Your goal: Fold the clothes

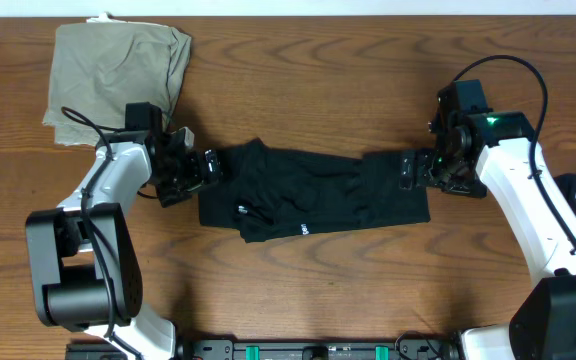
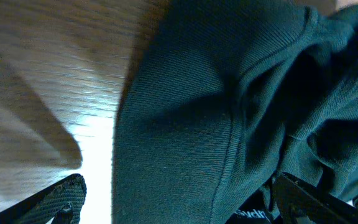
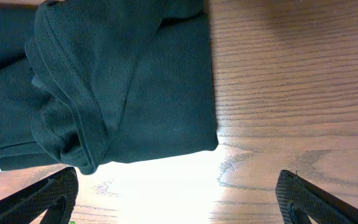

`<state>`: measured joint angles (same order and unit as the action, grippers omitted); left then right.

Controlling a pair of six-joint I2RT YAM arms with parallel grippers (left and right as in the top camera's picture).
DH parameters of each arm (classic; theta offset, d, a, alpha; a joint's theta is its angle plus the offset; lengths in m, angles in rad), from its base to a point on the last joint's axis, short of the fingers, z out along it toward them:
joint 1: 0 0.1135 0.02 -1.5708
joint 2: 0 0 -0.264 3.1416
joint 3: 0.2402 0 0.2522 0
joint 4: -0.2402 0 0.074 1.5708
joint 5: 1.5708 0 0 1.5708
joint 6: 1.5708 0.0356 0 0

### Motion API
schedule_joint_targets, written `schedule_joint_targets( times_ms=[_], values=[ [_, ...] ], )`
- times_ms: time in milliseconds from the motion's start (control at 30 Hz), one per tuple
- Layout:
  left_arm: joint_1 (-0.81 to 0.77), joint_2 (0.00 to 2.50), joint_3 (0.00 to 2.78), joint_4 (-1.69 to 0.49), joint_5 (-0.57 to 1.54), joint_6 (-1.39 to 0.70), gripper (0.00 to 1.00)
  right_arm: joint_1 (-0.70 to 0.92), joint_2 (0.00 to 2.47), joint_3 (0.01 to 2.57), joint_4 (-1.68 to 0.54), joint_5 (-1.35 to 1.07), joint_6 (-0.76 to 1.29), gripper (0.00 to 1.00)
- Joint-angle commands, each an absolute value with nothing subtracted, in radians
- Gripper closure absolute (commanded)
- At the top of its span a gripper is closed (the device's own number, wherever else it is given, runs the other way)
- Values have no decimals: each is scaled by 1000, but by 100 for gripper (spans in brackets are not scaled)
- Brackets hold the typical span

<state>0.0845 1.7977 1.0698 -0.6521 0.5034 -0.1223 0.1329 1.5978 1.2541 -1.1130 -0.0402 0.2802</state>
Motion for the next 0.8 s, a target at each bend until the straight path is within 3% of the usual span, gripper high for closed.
schedule_joint_targets(
  times_ms=[0,300,533,767],
  values=[
    [90,1826,1066,-653,550,-70,2,124,1602,1247,-1115,-34,271,1],
    [107,1903,1066,-653,556,-34,2,125,1602,1247,-1116,-35,271,1],
    [113,1986,1053,-644,748,53,2,125,1602,1247,-1116,-35,271,1],
    [113,2074,1050,-656,764,72,2,125,1602,1247,-1116,-36,272,1]
  ],
)
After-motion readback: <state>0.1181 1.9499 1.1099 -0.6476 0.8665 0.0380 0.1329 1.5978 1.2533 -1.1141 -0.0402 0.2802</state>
